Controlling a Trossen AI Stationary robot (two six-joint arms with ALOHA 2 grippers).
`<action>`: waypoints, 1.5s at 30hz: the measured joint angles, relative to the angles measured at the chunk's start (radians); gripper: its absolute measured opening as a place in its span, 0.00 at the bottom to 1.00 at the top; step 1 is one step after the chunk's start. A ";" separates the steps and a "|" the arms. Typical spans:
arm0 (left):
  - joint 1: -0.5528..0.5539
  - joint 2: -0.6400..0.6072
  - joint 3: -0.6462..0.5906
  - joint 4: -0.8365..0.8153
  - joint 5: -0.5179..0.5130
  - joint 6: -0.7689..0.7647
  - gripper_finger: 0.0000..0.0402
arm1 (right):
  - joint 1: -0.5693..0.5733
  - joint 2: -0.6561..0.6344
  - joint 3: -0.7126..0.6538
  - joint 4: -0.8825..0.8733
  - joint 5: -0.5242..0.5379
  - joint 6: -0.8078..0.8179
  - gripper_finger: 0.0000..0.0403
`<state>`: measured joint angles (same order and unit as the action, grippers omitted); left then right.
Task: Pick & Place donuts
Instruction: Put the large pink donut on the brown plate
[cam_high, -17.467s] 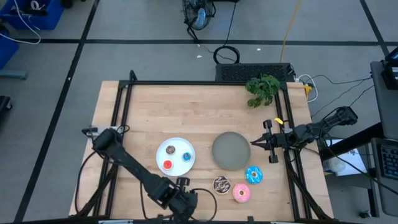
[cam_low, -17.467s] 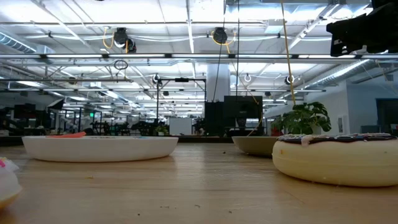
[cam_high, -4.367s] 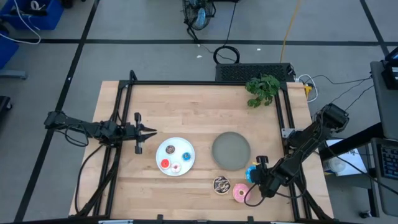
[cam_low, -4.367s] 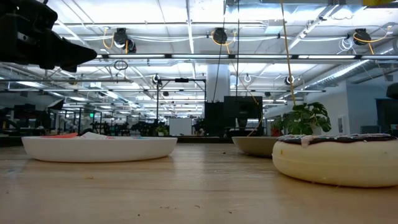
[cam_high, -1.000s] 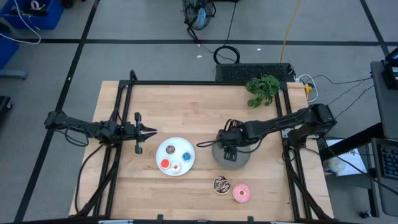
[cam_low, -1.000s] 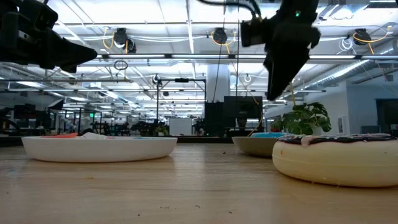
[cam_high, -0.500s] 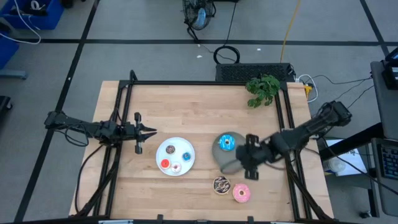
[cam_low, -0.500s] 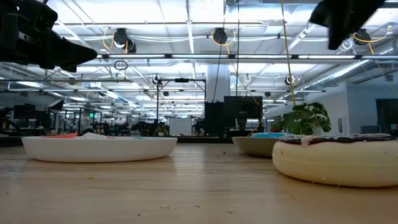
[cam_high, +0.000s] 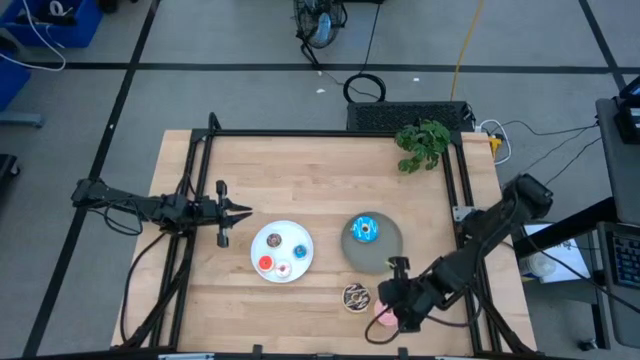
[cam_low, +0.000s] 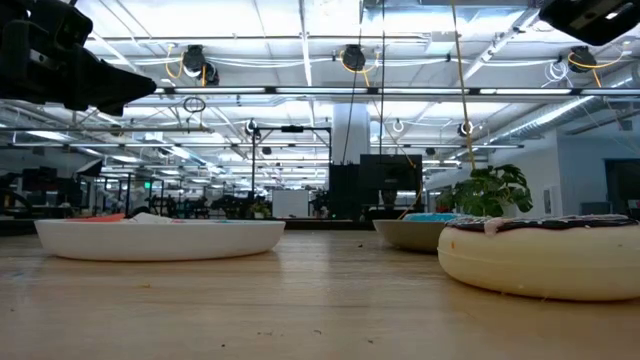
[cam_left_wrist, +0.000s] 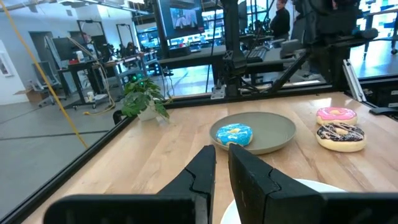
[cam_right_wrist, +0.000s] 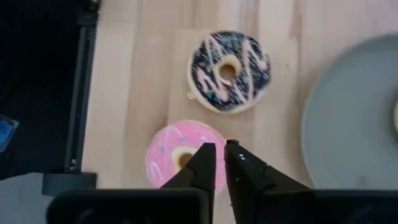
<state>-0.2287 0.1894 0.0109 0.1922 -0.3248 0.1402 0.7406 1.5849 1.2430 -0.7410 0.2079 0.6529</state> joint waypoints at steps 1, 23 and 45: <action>0.000 0.000 0.000 0.000 0.000 0.000 0.13 | 0.004 0.008 0.000 0.015 0.001 -0.010 0.04; 0.000 0.000 0.000 -0.003 0.000 -0.016 0.13 | 0.044 0.067 -0.008 0.087 0.052 0.068 0.19; 0.000 0.000 0.000 -0.006 0.000 -0.014 0.13 | 0.080 0.061 -0.233 0.317 0.051 0.146 0.50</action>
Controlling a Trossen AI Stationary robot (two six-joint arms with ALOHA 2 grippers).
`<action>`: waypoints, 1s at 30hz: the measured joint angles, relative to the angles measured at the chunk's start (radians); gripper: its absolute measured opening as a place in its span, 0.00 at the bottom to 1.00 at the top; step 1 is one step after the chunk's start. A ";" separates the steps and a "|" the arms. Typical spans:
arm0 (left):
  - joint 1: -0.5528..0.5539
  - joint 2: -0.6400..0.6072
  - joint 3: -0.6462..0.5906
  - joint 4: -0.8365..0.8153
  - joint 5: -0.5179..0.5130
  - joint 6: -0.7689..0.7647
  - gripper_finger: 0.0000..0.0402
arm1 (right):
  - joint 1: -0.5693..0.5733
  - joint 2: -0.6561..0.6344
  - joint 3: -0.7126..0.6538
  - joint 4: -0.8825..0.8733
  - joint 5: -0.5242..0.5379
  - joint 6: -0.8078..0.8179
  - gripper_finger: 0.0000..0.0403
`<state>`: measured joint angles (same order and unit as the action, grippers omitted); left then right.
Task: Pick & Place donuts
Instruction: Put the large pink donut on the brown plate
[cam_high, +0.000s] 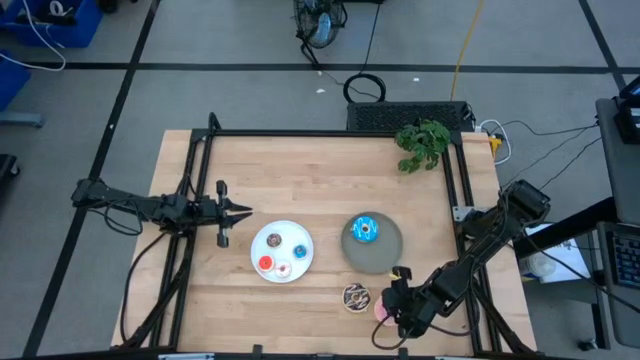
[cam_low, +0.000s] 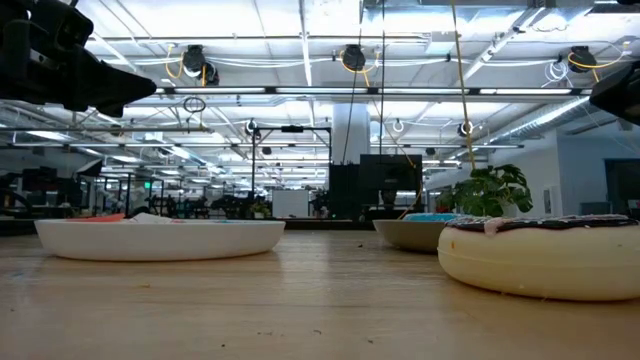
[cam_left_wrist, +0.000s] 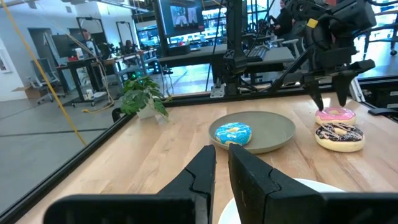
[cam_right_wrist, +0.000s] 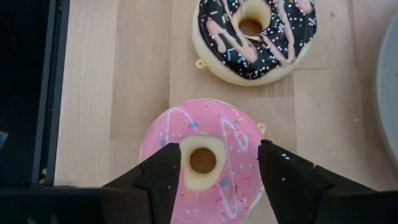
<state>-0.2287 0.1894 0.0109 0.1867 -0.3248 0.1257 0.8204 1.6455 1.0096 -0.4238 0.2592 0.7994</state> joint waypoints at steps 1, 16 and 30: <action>0.000 0.000 0.000 0.000 0.000 0.000 0.13 | 0.000 0.000 0.000 -0.001 0.000 0.000 0.50; 0.000 0.000 0.000 -0.002 0.000 0.000 0.13 | -0.008 0.089 0.000 -0.043 0.002 -0.025 0.52; 0.000 0.000 0.000 -0.002 0.000 0.000 0.13 | -0.029 0.122 0.002 -0.036 -0.068 -0.026 0.36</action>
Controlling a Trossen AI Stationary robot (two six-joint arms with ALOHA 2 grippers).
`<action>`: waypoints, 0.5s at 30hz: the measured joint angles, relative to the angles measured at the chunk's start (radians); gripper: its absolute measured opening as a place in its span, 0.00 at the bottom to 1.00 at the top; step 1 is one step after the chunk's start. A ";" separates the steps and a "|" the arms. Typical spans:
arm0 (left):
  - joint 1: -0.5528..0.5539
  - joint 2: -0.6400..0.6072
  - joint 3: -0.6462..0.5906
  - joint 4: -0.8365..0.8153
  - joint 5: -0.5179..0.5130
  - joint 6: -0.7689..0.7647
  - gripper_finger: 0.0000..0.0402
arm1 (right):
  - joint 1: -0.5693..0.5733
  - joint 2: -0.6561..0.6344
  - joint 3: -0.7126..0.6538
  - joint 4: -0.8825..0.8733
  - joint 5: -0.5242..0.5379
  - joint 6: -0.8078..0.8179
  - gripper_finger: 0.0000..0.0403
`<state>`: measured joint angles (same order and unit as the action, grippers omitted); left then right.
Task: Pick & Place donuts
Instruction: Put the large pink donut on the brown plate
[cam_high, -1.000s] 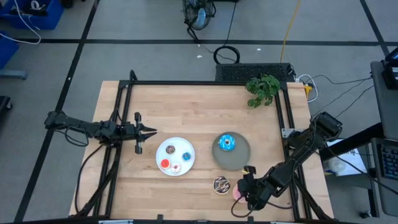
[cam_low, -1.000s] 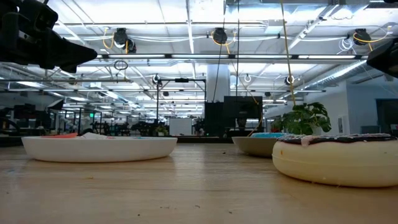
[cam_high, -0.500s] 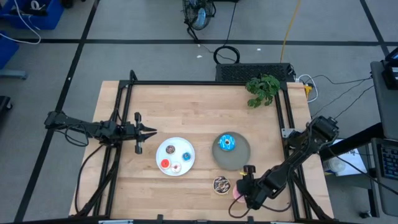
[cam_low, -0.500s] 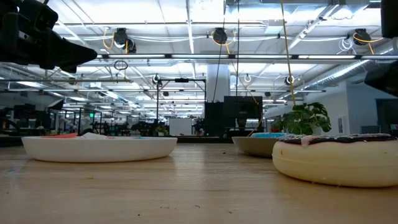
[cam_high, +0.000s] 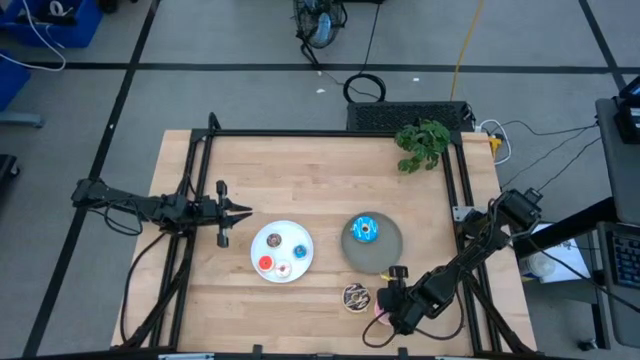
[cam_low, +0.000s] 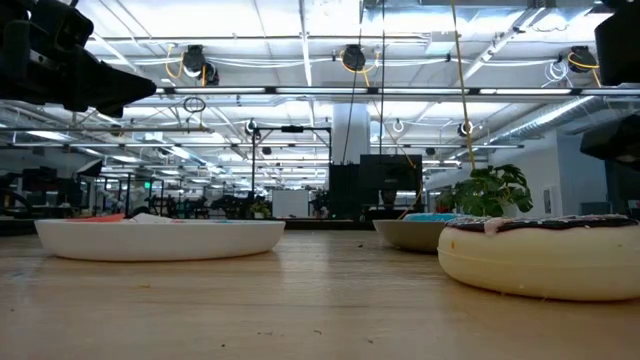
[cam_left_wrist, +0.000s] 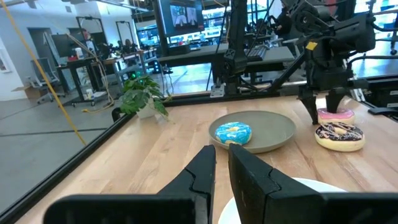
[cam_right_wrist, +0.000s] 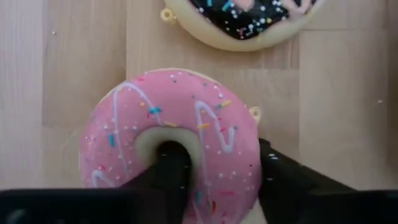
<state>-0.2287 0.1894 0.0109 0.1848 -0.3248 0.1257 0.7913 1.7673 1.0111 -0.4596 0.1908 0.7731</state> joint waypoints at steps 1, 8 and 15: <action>0.000 0.000 0.000 0.000 0.000 0.000 0.13 | -0.002 -0.011 -0.001 -0.004 -0.008 0.000 0.31; 0.000 0.000 0.000 0.000 0.000 0.000 0.13 | -0.024 -0.116 -0.003 -0.030 -0.025 -0.002 0.03; 0.000 0.000 0.000 0.000 0.000 0.000 0.13 | -0.061 -0.233 -0.002 -0.101 -0.018 -0.003 0.03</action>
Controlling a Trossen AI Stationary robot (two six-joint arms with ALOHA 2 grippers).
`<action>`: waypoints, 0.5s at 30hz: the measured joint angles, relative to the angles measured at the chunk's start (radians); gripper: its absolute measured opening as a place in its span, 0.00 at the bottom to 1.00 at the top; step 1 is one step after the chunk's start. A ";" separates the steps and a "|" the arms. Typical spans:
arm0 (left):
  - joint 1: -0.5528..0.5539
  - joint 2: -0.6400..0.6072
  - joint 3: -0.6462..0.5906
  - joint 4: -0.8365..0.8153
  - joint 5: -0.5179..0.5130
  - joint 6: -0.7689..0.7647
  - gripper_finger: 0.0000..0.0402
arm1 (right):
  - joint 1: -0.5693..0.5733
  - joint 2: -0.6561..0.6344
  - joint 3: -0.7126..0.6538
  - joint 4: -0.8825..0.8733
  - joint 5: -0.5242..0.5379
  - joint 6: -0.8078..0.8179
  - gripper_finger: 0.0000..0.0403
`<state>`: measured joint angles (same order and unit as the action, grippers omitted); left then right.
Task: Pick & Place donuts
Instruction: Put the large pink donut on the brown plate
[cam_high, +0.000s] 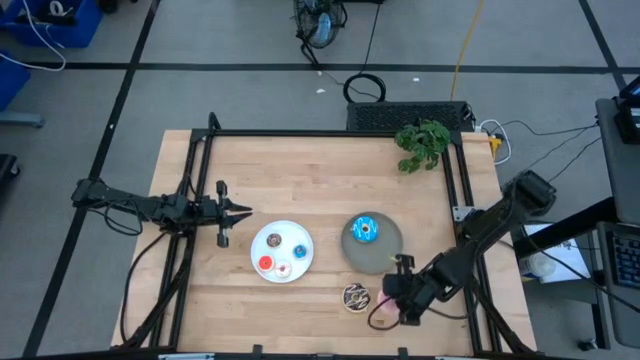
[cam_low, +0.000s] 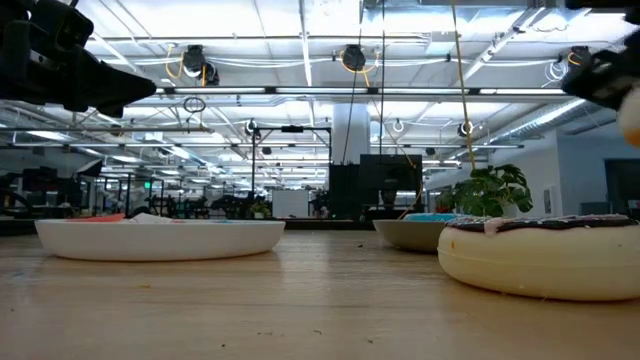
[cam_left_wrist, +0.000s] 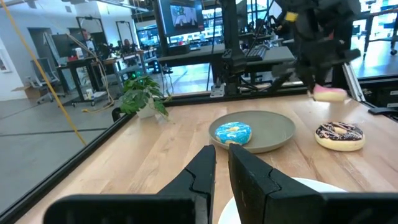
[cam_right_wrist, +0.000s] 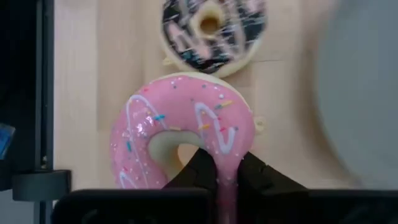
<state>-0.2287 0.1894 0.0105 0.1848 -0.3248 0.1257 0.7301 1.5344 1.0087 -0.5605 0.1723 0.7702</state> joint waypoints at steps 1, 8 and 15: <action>0.000 0.000 0.000 0.000 0.000 0.000 0.13 | -0.009 -0.020 0.002 -0.024 0.002 -0.001 0.02; 0.000 0.000 0.000 0.000 0.000 0.000 0.13 | -0.089 -0.136 0.116 -0.292 0.059 -0.016 0.02; 0.000 0.000 0.000 0.000 0.000 0.002 0.13 | -0.195 -0.168 0.199 -0.456 0.139 -0.064 0.02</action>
<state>-0.2287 0.1894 0.0105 0.1848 -0.3251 0.1278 0.5354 1.3663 1.2082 -1.0168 0.3113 0.7066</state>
